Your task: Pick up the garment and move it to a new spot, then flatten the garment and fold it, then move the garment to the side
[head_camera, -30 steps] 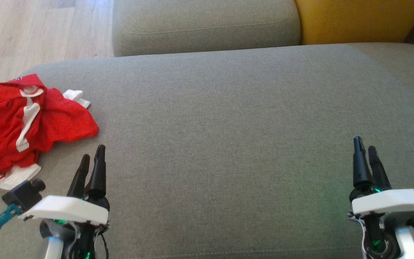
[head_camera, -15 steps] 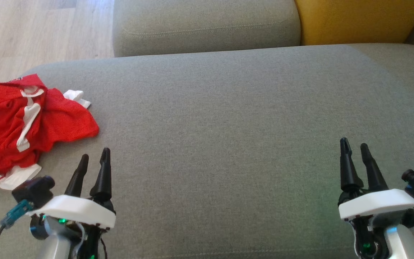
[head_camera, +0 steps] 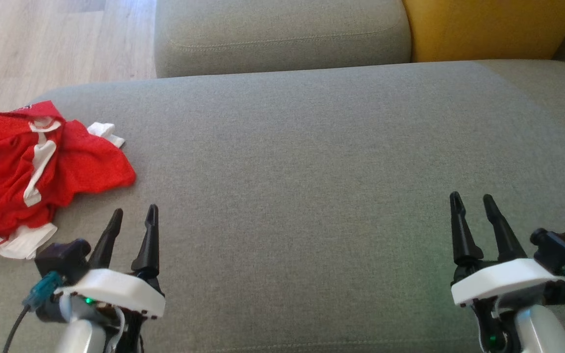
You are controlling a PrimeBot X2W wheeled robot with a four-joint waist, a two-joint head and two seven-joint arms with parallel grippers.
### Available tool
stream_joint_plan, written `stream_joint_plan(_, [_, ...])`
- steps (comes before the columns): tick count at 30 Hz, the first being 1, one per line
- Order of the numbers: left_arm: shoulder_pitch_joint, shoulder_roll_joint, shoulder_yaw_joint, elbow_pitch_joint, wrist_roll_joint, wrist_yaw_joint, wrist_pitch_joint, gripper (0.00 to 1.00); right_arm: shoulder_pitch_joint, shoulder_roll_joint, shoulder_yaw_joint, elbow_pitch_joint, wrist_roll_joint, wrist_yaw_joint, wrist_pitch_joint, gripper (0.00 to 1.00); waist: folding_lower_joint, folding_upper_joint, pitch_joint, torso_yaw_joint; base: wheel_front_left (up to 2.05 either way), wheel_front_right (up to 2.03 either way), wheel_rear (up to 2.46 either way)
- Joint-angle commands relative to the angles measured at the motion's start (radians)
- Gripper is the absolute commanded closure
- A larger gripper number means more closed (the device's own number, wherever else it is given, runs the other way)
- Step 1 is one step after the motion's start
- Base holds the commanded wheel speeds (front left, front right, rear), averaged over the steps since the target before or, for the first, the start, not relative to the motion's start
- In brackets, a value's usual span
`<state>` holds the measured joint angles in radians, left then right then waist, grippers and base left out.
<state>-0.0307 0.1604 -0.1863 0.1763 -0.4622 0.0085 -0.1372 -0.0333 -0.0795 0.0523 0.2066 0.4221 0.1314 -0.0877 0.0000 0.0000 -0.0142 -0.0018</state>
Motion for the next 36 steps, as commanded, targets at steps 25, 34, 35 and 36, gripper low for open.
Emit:
stream_joint_plan(25, [-0.047,0.029,0.005,0.022,0.228,0.053,-0.094,0.0,-0.017,0.014,0.037,-0.048,-0.27,-0.001,-0.005,0.0,0.0,0.0,-0.002,0.001,0.0,0.0,0.0])
stream_joint_plan(34, [-0.044,0.014,0.02,0.037,0.291,0.058,-0.12,0.0,-0.01,0.024,0.038,-0.059,-0.333,-0.001,-0.015,0.0,0.0,0.0,-0.003,0.003,0.0,0.0,0.0])
stream_joint_plan(35, [-0.044,0.013,0.021,0.039,0.3,0.057,-0.123,0.0,-0.009,0.024,0.038,-0.059,-0.344,-0.001,-0.015,0.0,0.0,0.0,-0.004,0.003,0.0,0.0,0.0])
stream_joint_plan(36, [-0.044,0.011,0.022,0.04,0.302,0.056,-0.125,0.0,-0.009,0.025,0.035,-0.059,-0.345,-0.001,-0.014,0.0,0.0,0.0,-0.004,0.004,0.0,0.0,0.0])
